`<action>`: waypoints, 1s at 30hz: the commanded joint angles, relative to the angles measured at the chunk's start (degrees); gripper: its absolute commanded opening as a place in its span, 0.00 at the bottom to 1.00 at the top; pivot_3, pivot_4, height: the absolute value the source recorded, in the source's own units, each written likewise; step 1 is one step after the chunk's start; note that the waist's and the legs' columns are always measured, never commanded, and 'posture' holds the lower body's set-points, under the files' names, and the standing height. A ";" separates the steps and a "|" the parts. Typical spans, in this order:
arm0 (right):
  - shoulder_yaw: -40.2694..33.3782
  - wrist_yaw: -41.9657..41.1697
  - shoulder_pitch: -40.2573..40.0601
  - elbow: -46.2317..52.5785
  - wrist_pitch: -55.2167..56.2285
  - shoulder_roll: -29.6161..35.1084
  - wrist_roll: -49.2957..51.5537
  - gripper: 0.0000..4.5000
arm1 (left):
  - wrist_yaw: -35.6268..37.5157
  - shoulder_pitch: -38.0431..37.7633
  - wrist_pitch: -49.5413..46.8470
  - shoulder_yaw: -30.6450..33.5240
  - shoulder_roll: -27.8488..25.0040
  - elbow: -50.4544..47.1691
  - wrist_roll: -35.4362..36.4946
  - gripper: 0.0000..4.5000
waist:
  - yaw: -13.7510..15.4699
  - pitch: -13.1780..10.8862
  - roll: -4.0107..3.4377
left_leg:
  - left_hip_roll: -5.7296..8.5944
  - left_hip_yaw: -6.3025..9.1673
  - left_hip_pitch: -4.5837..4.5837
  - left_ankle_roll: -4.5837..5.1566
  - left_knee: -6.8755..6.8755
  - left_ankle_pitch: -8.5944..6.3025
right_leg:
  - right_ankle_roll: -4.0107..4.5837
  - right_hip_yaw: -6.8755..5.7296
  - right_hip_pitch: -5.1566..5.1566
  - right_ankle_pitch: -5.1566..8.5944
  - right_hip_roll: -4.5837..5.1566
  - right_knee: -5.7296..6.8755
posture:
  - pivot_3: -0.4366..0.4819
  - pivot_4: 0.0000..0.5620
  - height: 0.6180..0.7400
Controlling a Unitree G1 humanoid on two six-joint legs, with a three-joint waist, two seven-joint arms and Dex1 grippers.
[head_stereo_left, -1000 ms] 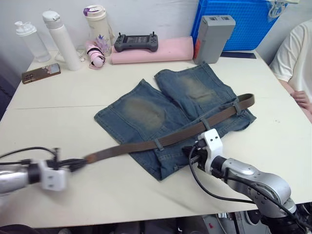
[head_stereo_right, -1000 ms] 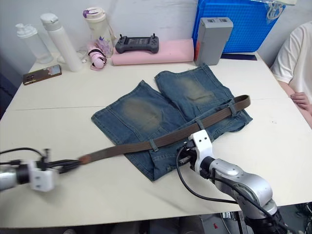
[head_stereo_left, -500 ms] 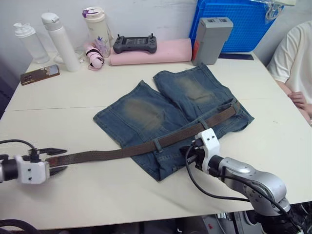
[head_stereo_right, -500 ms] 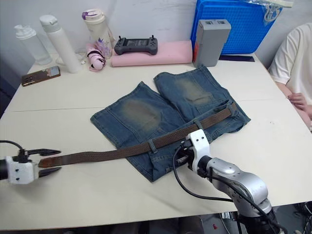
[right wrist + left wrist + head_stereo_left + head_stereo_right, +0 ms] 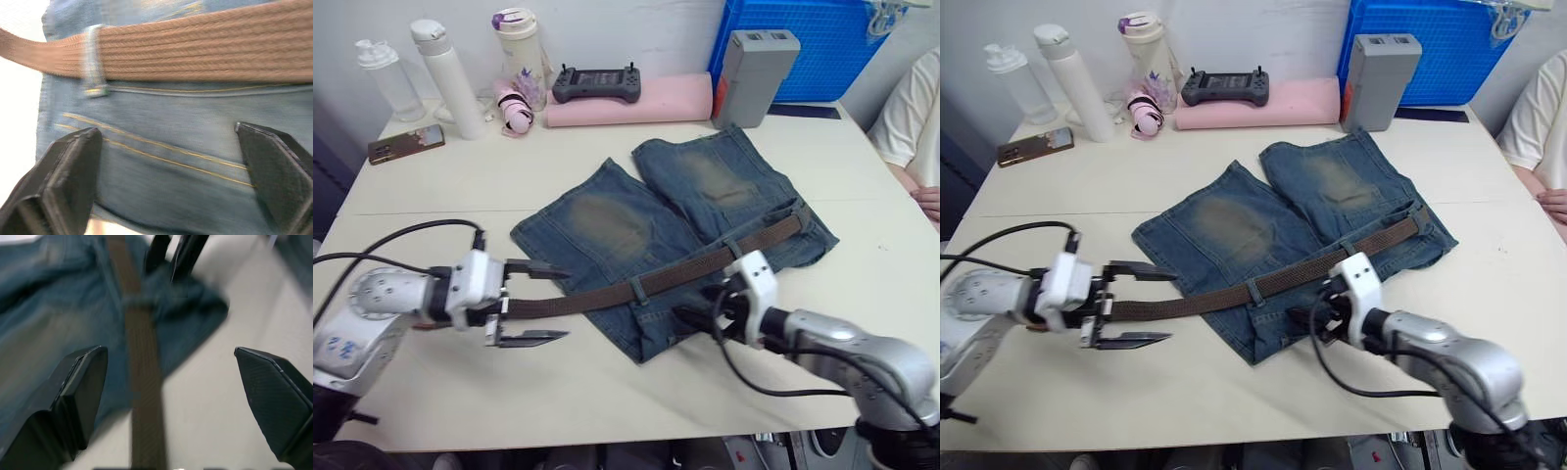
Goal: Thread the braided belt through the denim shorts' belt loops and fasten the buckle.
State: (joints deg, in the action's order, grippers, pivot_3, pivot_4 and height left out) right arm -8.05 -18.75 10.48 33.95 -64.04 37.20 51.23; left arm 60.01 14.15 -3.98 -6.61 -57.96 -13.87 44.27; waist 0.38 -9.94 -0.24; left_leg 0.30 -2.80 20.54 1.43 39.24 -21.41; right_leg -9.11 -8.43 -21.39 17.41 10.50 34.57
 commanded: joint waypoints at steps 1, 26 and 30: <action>-5.99 -7.03 -0.28 3.02 1.72 5.92 2.81 1.00 | 0.67 6.50 -7.67 -5.80 7.74 -2.82 -0.16 1.00 | 0.29 -0.01 -0.02 | 0.05 0.00 0.00 0.00 -0.01 0.00 | 0.00 0.00 0.01 0.00 -0.02 0.00 | 0.48 0.27 0.79; -6.72 -15.88 -9.60 -0.72 20.76 15.26 -19.79 1.00 | -6.25 14.16 15.58 -19.20 24.08 12.89 -49.16 0.41 | 1.12 -0.05 0.11 | 0.02 0.44 0.63 0.02 0.83 0.01 | 0.10 -0.64 0.23 -0.20 -0.09 -0.19 | 0.48 0.27 0.79; -2.79 -17.65 -8.99 -2.66 24.90 19.09 -27.06 1.00 | -7.22 13.30 17.31 -13.72 19.80 16.65 -48.81 0.22 | 0.78 -0.05 0.09 | 0.03 0.48 0.62 0.01 0.79 0.02 | 0.10 -0.61 0.13 -0.20 -0.12 -0.16 | 0.48 0.27 0.79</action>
State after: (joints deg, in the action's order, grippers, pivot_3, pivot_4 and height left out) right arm -11.09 -35.63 0.86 30.73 -41.48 55.35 26.47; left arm 53.89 27.93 12.82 -23.41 -36.88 1.15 -4.04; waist 1.16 -9.99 -0.15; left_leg 0.32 -2.31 21.17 1.43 40.02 -21.39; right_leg -9.01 -9.06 -21.28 17.21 10.35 34.41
